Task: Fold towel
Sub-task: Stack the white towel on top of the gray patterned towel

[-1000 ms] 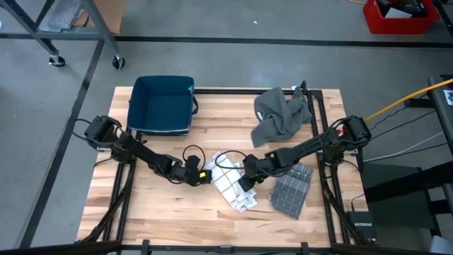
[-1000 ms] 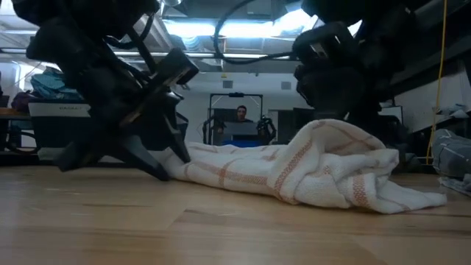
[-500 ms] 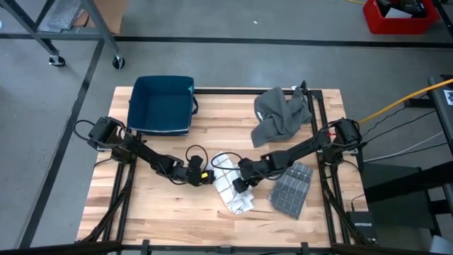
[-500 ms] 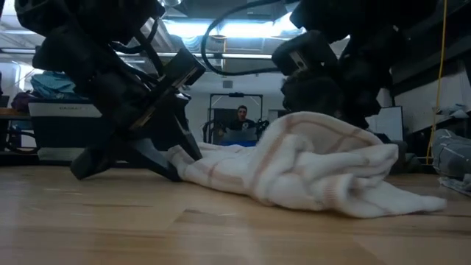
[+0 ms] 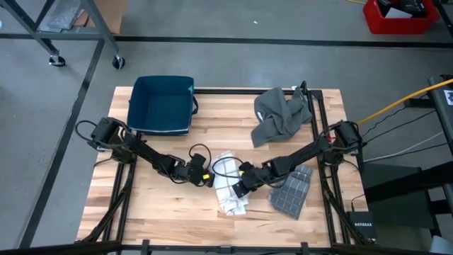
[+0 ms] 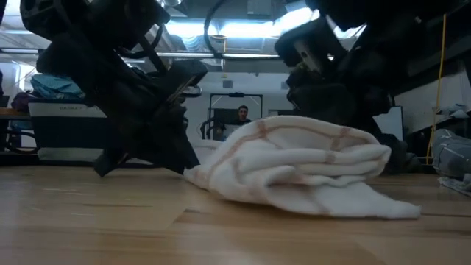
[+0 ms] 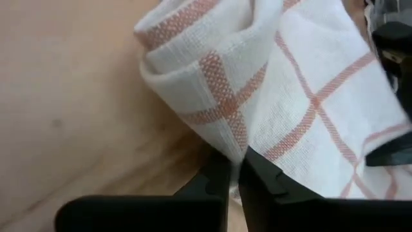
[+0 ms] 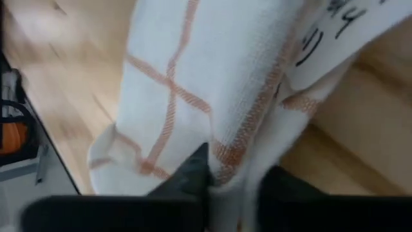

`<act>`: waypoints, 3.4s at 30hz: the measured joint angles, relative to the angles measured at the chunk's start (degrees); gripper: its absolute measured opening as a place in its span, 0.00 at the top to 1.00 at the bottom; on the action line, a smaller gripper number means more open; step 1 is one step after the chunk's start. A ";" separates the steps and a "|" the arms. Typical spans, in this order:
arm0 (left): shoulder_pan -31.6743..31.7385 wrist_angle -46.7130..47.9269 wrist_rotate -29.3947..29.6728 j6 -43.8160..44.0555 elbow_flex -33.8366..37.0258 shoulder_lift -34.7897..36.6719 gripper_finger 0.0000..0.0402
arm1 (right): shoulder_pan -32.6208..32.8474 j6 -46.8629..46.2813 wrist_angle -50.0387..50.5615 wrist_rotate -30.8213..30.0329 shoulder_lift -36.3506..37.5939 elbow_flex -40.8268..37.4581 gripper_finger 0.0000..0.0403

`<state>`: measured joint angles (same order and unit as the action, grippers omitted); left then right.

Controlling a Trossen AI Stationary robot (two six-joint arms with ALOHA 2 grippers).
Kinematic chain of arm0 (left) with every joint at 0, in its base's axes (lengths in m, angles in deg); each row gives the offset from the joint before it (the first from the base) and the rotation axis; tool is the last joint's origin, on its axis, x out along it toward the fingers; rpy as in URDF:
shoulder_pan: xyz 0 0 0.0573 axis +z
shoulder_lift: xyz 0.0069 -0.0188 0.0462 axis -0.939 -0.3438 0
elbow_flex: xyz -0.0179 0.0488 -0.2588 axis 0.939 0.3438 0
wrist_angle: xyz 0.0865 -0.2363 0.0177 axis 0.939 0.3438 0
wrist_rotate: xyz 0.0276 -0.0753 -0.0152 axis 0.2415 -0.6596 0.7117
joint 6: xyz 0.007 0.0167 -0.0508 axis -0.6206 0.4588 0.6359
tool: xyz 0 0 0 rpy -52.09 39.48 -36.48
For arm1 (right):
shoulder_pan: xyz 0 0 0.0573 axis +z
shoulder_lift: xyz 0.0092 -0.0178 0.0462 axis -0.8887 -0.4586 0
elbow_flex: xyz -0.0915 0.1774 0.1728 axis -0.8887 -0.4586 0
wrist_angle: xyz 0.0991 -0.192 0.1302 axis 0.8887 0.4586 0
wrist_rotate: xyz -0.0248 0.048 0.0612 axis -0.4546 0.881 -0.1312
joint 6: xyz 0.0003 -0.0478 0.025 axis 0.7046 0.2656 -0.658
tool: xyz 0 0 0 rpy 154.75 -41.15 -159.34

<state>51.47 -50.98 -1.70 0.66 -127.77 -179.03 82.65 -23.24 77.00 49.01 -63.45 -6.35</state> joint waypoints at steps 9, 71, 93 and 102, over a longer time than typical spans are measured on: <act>0.13 -14.72 -0.21 -16.63 -0.02 -0.13 0.99 | 5.60 -14.50 -4.69 -8.40 0.02 0.13 0.87; 0.00 -17.19 -22.60 -45.61 -26.64 -4.47 1.00 | 24.90 -49.59 57.10 -41.27 -0.94 37.80 0.95; 1.18 -16.06 -30.05 -41.61 -39.60 -14.12 1.00 | 30.39 -55.29 63.88 -41.12 -0.89 37.92 0.95; 1.20 -14.40 -37.95 -42.78 -39.59 -14.10 1.00 | 33.27 -54.77 70.83 -38.03 -0.83 37.92 0.94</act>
<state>52.67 -65.38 -39.65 -42.12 -167.35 -193.12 115.92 -78.01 147.84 10.99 -64.28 31.57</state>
